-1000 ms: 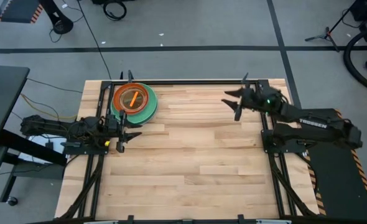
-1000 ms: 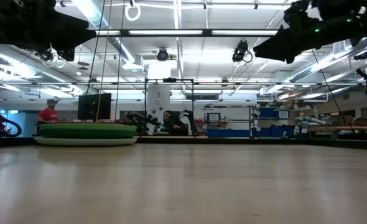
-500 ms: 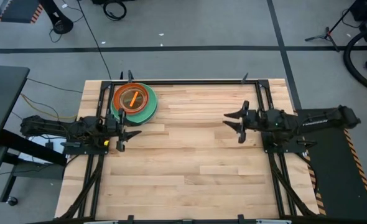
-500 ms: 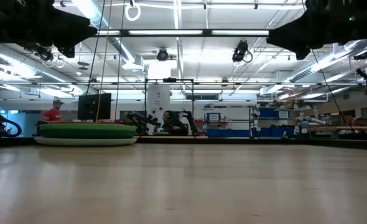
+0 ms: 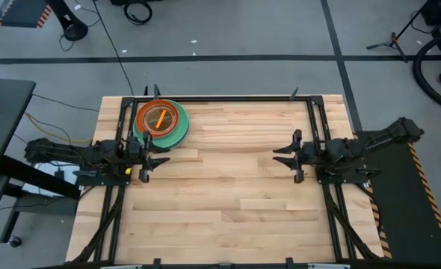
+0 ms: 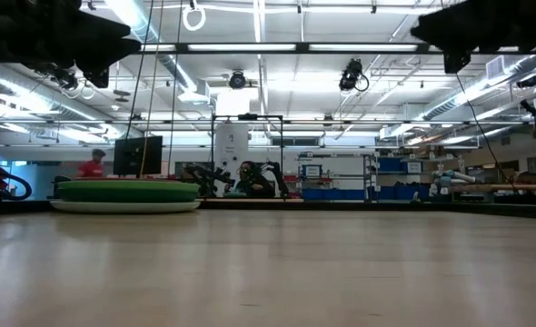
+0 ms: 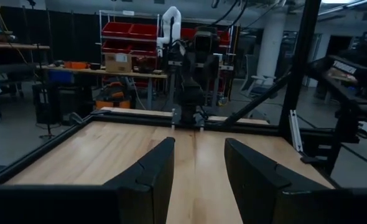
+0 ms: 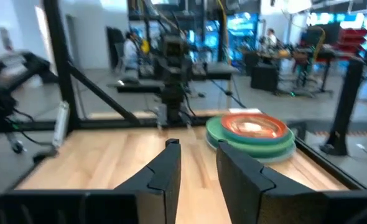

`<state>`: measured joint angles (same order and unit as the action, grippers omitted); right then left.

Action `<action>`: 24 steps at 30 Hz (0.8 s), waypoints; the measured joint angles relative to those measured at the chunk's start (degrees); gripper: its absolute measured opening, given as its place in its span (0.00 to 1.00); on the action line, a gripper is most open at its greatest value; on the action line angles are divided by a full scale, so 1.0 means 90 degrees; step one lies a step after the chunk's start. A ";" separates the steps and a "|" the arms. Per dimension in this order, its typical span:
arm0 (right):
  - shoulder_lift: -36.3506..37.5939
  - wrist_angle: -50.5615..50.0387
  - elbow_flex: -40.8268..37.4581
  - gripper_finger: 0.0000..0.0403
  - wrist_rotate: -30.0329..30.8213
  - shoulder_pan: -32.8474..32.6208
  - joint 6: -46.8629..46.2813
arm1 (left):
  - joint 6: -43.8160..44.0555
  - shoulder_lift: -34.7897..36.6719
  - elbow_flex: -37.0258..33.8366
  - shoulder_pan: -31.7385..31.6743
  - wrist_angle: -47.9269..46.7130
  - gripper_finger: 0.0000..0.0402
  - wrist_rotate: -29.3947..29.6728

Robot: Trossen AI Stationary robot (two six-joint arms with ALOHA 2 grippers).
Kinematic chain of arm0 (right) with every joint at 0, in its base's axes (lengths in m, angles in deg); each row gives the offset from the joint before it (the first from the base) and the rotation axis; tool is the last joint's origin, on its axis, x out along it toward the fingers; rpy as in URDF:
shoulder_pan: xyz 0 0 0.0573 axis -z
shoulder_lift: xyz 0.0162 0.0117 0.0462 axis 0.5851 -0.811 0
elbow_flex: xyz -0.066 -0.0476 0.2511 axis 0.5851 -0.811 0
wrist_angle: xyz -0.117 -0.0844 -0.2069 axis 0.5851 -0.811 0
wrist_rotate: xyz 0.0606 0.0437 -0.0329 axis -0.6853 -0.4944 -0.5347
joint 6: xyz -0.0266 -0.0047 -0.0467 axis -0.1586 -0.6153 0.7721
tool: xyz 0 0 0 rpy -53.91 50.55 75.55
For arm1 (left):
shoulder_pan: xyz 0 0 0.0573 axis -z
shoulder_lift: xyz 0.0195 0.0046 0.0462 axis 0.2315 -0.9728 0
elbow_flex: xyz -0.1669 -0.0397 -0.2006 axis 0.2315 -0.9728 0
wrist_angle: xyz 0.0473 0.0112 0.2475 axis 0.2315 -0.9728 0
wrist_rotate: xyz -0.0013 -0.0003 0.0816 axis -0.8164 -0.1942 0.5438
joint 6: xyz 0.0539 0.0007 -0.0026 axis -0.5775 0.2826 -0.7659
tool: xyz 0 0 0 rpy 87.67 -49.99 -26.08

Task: Stack plastic plates
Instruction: Return to Home Position

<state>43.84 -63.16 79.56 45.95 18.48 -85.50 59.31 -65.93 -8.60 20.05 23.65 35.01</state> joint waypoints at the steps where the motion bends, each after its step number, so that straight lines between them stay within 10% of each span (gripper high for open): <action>1: 0.0134 0.0003 0.0000 0.27 0.0000 -0.0076 0.0043 | 0.0024 0.0000 0.0000 0.0014 0.0000 0.37 -0.0002; 24: 0.1973 -0.1416 0.0000 0.18 0.0403 -0.0611 0.0048 | -0.0153 0.0002 0.0538 0.0168 0.0119 0.37 -0.1276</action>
<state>61.60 -75.90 79.56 49.57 12.98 -85.07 57.93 -65.91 -3.76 21.56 24.73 23.53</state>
